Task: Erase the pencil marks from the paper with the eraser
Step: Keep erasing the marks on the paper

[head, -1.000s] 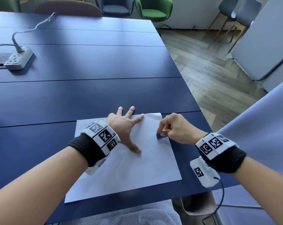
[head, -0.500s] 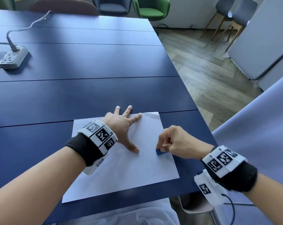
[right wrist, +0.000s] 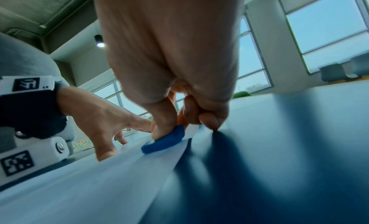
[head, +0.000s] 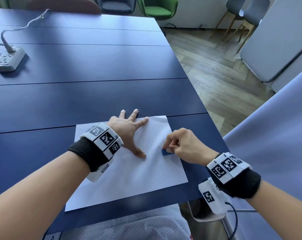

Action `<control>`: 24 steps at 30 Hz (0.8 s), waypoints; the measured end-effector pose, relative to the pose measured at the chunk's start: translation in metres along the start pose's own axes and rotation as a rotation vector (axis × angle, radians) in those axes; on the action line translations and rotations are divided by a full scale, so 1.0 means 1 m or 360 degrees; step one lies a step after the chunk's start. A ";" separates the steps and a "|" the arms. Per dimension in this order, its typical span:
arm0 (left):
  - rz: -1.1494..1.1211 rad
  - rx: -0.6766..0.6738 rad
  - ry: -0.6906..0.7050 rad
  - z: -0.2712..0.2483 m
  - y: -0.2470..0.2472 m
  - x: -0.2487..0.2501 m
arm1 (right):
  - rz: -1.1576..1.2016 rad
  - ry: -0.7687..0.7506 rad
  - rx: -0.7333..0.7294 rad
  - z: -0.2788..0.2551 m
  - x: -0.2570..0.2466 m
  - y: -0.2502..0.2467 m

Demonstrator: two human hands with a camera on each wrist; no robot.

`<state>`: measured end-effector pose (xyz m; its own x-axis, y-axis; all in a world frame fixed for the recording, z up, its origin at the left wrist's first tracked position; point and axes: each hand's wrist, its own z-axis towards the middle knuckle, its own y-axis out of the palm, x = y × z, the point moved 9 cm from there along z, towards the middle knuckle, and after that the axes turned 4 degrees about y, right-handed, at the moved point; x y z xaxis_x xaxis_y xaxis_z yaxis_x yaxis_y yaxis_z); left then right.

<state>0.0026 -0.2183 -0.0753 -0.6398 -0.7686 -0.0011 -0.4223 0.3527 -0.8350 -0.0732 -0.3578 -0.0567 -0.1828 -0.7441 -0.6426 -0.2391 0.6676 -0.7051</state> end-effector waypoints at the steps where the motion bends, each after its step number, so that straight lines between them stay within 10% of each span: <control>1: -0.0003 0.0000 -0.0002 0.000 0.000 0.000 | 0.0029 -0.0009 0.0035 -0.003 0.001 0.001; 18: -0.0007 0.0029 0.0007 0.002 0.001 -0.002 | -0.0160 -0.0030 -0.0335 -0.018 -0.006 0.026; 24: 0.0006 0.0043 0.0008 0.002 0.001 -0.001 | -0.0047 -0.0039 -0.0083 0.001 -0.010 0.013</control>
<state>0.0045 -0.2182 -0.0768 -0.6447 -0.7645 -0.0013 -0.4028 0.3410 -0.8494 -0.0733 -0.3415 -0.0598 -0.1515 -0.7623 -0.6293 -0.2938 0.6426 -0.7077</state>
